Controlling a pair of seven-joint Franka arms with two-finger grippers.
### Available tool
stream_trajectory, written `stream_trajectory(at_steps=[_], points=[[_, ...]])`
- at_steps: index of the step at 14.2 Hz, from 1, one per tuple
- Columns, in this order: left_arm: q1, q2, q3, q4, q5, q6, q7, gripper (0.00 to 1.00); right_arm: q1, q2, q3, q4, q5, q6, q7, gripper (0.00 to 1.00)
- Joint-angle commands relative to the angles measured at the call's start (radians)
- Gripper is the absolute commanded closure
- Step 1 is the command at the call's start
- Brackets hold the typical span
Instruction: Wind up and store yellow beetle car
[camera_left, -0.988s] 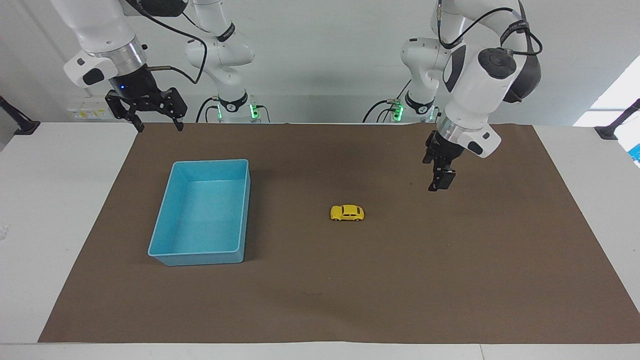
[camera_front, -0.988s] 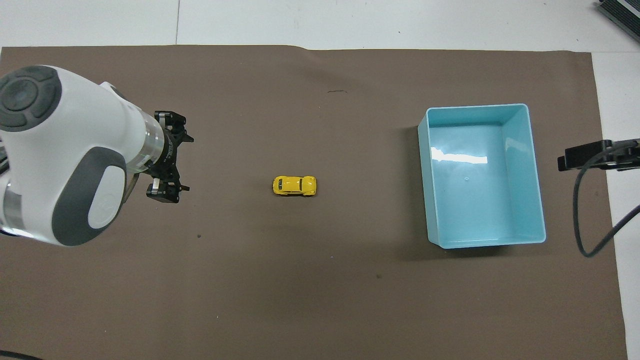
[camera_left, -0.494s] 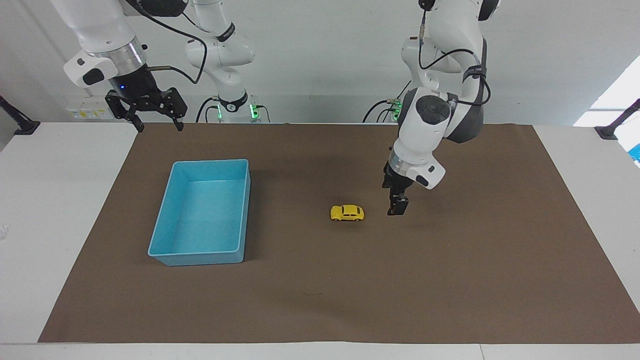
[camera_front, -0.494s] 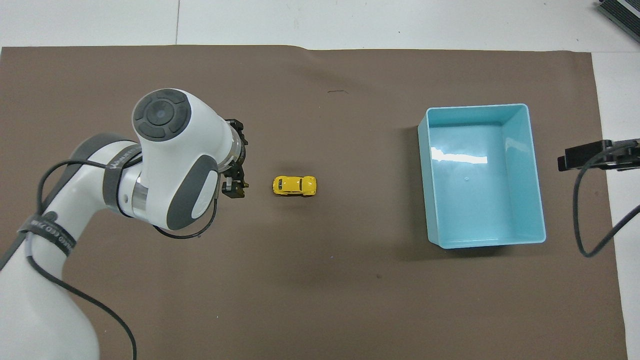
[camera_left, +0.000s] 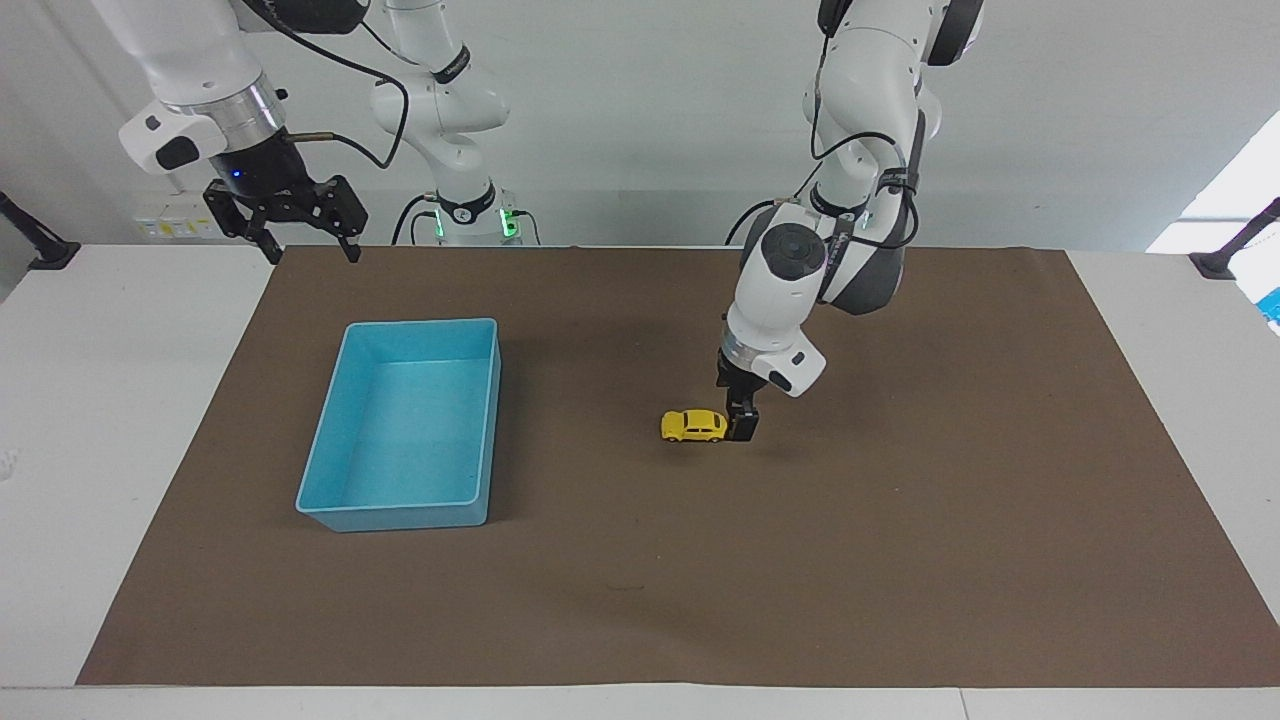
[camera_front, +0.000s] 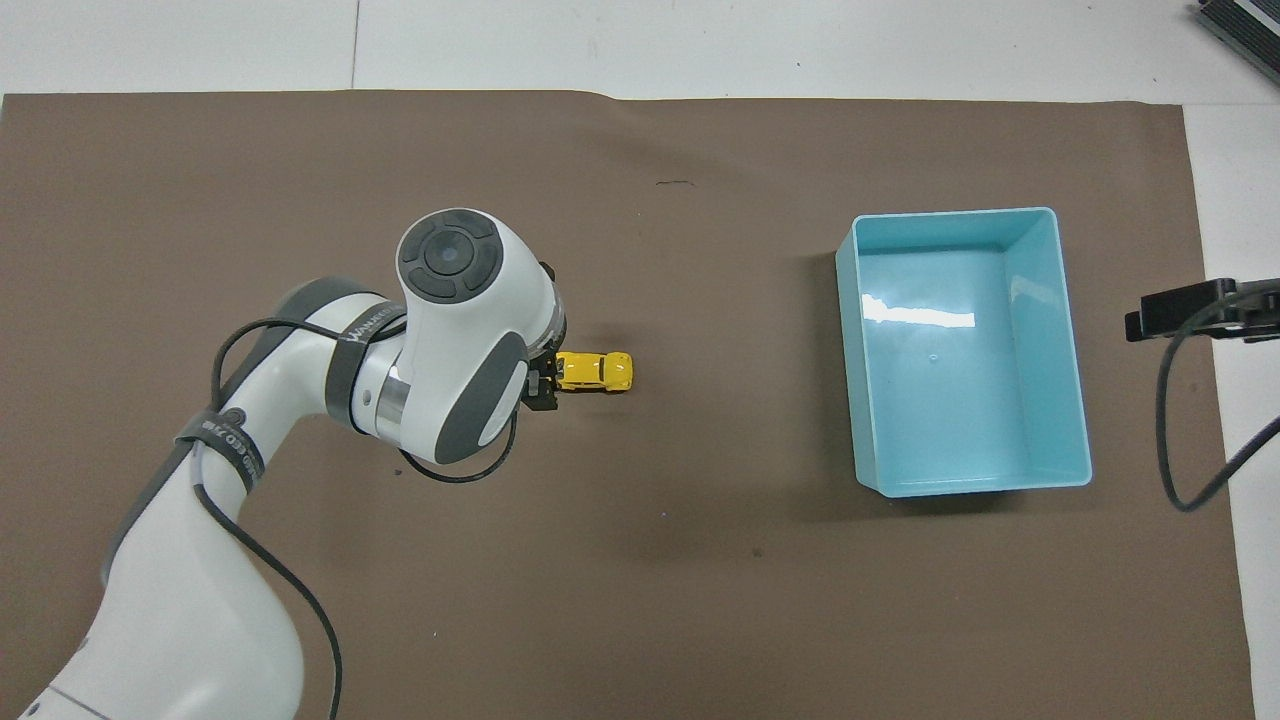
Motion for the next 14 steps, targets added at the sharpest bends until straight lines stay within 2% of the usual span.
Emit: stream_trajectory(at_steps=[1,14], points=[[-0.045,0.068,0.02,0.057,-0.01,0.008,-0.035,0.0,-0.005,-0.005,-0.003,-0.005,0.005,0.0,-0.007,0.0],[-0.056,0.073,0.018,-0.006,-0.013,0.062,-0.064,0.0,-0.005,-0.005,-0.003,-0.005,0.007,-0.002,-0.008,0.0]])
